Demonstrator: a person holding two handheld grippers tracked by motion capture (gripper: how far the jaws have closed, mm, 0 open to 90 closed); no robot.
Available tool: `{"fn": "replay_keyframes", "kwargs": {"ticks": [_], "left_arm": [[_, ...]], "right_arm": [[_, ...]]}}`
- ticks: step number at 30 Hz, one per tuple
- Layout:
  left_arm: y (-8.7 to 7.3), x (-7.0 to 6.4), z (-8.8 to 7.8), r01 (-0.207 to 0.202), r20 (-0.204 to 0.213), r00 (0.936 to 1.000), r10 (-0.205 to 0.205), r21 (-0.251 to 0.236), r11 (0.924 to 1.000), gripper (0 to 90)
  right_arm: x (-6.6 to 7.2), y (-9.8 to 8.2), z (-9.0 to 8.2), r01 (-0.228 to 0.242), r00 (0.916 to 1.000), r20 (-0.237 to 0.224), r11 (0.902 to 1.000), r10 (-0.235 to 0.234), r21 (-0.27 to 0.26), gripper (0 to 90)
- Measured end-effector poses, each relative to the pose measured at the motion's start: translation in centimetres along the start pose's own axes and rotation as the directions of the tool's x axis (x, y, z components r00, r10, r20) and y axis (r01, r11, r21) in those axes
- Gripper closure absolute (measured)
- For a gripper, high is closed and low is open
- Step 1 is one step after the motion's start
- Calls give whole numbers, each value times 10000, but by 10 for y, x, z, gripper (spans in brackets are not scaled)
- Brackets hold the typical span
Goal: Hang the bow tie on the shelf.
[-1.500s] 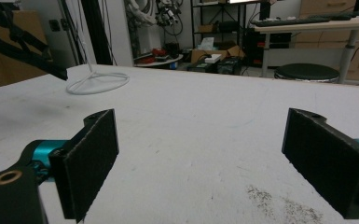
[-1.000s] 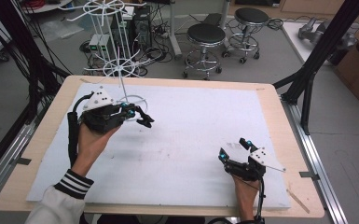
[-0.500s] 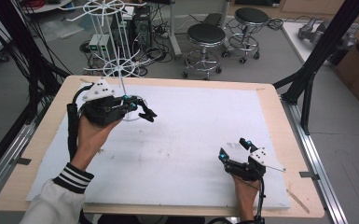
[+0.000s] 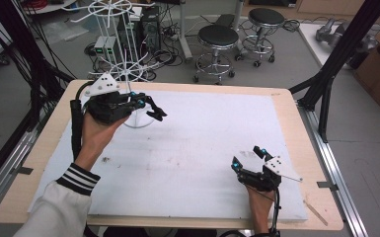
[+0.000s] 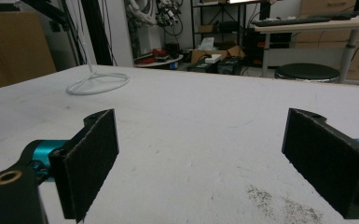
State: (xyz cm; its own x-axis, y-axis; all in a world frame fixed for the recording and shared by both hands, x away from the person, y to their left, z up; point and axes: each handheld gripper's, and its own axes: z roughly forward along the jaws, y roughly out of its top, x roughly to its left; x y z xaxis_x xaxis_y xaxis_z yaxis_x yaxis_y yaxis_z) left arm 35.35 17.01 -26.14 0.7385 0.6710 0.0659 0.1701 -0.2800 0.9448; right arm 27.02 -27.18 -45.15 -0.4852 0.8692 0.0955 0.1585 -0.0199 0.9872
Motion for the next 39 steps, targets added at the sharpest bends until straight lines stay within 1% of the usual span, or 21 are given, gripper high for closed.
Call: {"fn": "replay_keyframes", "kwargs": {"ticks": [1,2,4,6,7,9,10,12,15,18,20,22,23,25,27,30,37,39], "left_arm": [[1,2,0,-15,-29,10000,15,74,10000,837],[2,3,-1,-21,-72,10000,21,37,10000,837],[5,7,-1,99,59,9999,-99,108,9999,837],[8,10,-1,-53,-43,10000,54,201,9998,837],[9,12,-1,-17,55,10000,15,259,9997,838],[12,15,-2,-107,40,9999,106,218,9997,838],[13,17,-2,-11,87,10000,9,235,9997,837],[15,20,-3,-62,49,10000,61,217,9997,837],[17,25,-4,-45,8,10000,45,134,9999,837],[18,28,-5,12,-63,10000,-11,109,9999,837],[19,31,-7,-15,-154,9999,16,40,10000,837],[20,33,-8,47,-147,9999,-47,-52,10000,837],[21,34,-9,25,-173,9998,-25,-37,10000,838],[23,34,-11,-5,-220,9998,1,-196,9998,837],[24,34,-12,-9,-232,9997,3,-248,9997,837],[26,35,-16,-83,-376,9993,70,-342,9994,837],[24,41,-26,31,-741,9972,-68,-492,9988,837],[24,41,-27,74,-773,9969,-114,-520,9986,837]], "right_arm": [[0,0,0,-28,10000,0,10000,28,-3,98],[0,0,0,-31,10000,4,10000,31,2,98],[0,0,0,-36,10000,3,10000,36,3,98],[0,0,0,7,10000,12,10000,-7,1,98],[0,0,0,47,10000,-3,10000,-47,-19,98],[0,0,0,30,10000,-2,10000,-30,-14,98],[0,0,0,1,10000,2,10000,-1,3,98],[0,0,0,-44,10000,15,10000,44,11,98],[0,0,0,47,10000,-15,10000,-47,-16,98],[0,0,0,-53,10000,10,10000,53,10,98],[0,0,0,-50,10000,12,10000,50,8,98],[0,0,0,6,10000,-16,10000,-6,11,98],[0,0,0,2,10000,-14,10000,-2,14,98],[0,0,0,10,10000,-16,10000,-10,26,98],[0,0,0,6,10000,-15,10000,-6,28,98],[0,0,0,56,10000,-3,10000,-56,13,98],[0,0,0,30,10000,-3,10000,-30,29,98],[0,0,0,49,10000,10,10000,-49,23,98]]}}
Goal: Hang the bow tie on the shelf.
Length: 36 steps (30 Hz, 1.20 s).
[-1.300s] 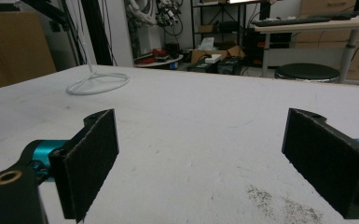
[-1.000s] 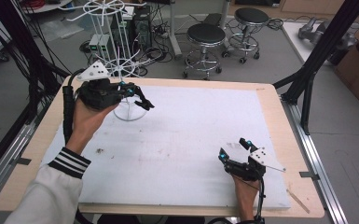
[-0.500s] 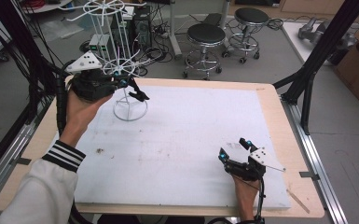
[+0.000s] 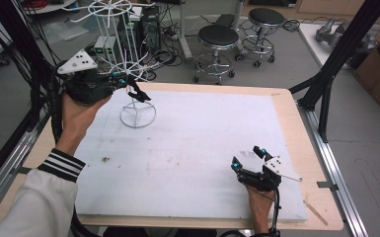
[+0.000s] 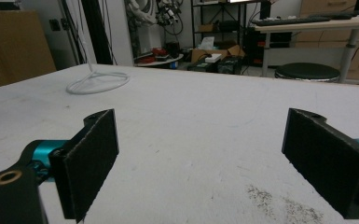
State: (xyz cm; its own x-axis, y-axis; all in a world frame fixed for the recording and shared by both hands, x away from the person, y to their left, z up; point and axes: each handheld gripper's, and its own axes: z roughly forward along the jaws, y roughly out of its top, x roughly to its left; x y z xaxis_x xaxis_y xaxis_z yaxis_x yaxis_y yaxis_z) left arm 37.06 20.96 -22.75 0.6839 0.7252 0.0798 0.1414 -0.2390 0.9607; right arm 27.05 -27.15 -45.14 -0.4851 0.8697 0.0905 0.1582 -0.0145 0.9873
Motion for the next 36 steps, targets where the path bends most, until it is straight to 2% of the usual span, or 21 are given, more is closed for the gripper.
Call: {"fn": "replay_keyframes", "kwargs": {"ticks": [5,18,20,27,36], "left_arm": [[-2,0,-1,-92,-102,9999,94,125,9999,837],[-22,7,-6,321,-366,9988,-312,249,9992,837],[-26,7,-7,291,-349,9990,-279,350,9990,837],[-41,9,-4,561,-386,9978,-538,620,9965,837],[-55,11,5,567,-388,9979,-527,1091,9924,837]], "right_arm": [[0,0,0,-30,10000,-19,10000,30,37,98],[1,0,0,-23,10000,1,10000,23,41,98],[1,0,0,3,10000,-7,10000,-3,27,98],[1,0,0,36,10000,-15,10000,-36,49,98],[1,0,0,16,10000,-12,10000,-16,46,98]]}}
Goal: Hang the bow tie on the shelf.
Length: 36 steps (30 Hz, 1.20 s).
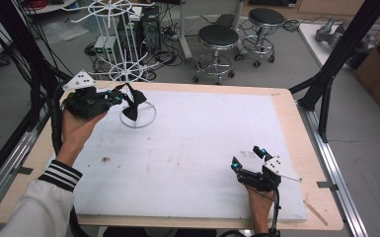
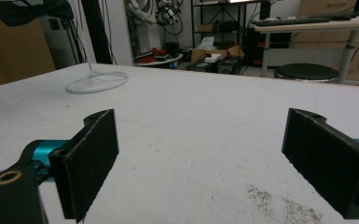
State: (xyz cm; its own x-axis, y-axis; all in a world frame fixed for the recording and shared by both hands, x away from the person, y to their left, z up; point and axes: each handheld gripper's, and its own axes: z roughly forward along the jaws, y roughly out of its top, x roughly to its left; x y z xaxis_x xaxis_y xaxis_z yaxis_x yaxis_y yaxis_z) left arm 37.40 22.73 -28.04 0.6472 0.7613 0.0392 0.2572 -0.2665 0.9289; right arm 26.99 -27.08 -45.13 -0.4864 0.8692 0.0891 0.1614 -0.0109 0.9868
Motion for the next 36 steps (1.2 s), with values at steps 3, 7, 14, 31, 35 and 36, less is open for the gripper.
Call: {"fn": "replay_keyframes", "kwargs": {"ticks": [3,7,14,31,35,36], "left_arm": [[-3,0,4,-7,-32,10000,7,129,9999,836],[-8,1,9,41,-108,9999,-38,292,9996,836],[-15,3,20,175,-98,9998,-170,576,9982,836],[-31,6,31,523,106,9985,-533,812,9953,822],[-33,9,30,664,223,9974,-678,612,9959,807],[-34,9,30,711,262,9970,-726,547,9960,802]], "right_arm": [[0,0,0,-35,10000,13,10000,35,-24,98],[0,0,0,-20,10000,15,10000,20,-16,98],[0,0,0,-36,10000,8,10000,36,-25,98],[0,0,0,-18,10000,1,10000,18,-24,98],[0,0,0,-46,10000,6,10000,46,-17,98],[0,0,0,-17,10000,9,10000,17,-33,98]]}}
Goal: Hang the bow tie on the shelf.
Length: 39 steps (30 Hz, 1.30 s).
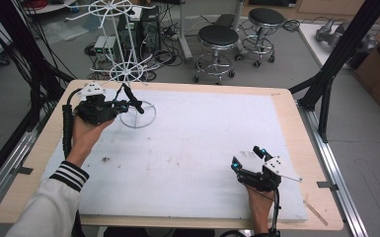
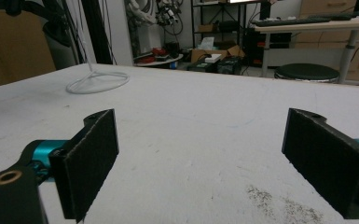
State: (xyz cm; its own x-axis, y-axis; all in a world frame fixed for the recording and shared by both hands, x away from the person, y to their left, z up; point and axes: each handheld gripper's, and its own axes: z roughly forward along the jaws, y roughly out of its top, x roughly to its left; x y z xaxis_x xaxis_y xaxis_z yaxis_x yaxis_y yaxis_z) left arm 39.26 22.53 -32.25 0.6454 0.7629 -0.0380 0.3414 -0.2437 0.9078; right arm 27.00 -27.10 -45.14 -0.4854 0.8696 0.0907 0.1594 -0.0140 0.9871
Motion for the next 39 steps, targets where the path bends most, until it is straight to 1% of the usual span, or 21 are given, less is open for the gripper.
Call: {"fn": "replay_keyframes", "kwargs": {"ticks": [1,3,4,5,6,8,9,12,13,17,19,21,22,23,26,30,31,33,34,35,39], "left_arm": [[0,1,0,0,90,10000,0,7,10000,795],[-1,2,1,165,230,9996,-165,0,9999,768],[-1,4,1,310,431,9986,-306,-80,9995,742],[-1,4,1,310,431,9986,-306,-80,9995,685],[-1,5,0,401,475,9981,-395,-125,9991,685],[-1,5,0,608,561,9966,-598,-154,9980,633],[-1,5,-1,632,584,9963,-626,-86,9980,598],[-3,3,-3,604,731,9956,-588,-187,9980,512],[-4,3,-4,493,740,9961,-475,-223,9985,473],[-5,3,-9,220,1065,9941,-214,-36,9998,253],[-5,3,-14,31,1101,9939,-24,-67,10000,232],[-8,2,-20,-15,1157,9933,46,-270,9996,203],[-11,2,-23,-112,1136,9934,148,-318,9994,203],[-14,2,-27,-182,1132,9933,226,-391,9991,202],[-29,1,-37,-449,907,9947,483,-391,9982,186],[-55,5,-53,-414,748,9961,464,-666,9969,186],[-62,7,-57,-414,639,9969,455,-649,9970,186],[-76,10,-62,-219,381,9990,244,-642,9977,178],[-86,13,-66,-69,296,9995,90,-684,9976,177],[-91,14,-67,-15,244,9997,33,-714,9974,177],[-115,16,-73,228,66,9997,-222,-1119,9935,177]], "right_arm": [[0,0,0,-36,10000,-8,10000,36,17,98],[0,0,0,46,10000,-3,10000,-46,-14,98],[0,0,0,12,10000,-10,10000,-12,-14,98],[0,0,0,12,10000,-10,10000,-12,-14,98],[-1,0,0,-42,10000,2,10000,42,-37,98],[-1,0,0,-87,10000,-21,10000,87,-39,98],[-1,0,0,-77,10000,-19,10000,77,-37,98],[-1,0,0,-37,10000,-33,10000,37,-33,98],[-1,0,0,-79,10000,-25,10000,79,-14,98],[-1,0,0,-84,10000,-30,10000,84,-17,98],[-1,0,0,-88,10000,-35,10000,88,-2,98],[-1,0,0,-117,9999,-29,9999,117,-13,98],[-1,0,0,-25,10000,-38,10000,25,-16,98],[-1,0,0,37,10000,-6,10000,-37,-27,98],[0,0,0,66,10000,-38,10000,-66,15,98],[1,0,0,71,10000,-13,10000,-71,-18,98],[0,0,0,97,10000,-12,9999,-97,-27,98],[1,0,0,73,10000,8,10000,-73,-35,98],[1,0,0,82,10000,24,10000,-82,-33,98],[1,0,0,89,10000,43,10000,-89,-45,98],[1,0,0,102,9999,61,9999,-101,-68,98]]}}
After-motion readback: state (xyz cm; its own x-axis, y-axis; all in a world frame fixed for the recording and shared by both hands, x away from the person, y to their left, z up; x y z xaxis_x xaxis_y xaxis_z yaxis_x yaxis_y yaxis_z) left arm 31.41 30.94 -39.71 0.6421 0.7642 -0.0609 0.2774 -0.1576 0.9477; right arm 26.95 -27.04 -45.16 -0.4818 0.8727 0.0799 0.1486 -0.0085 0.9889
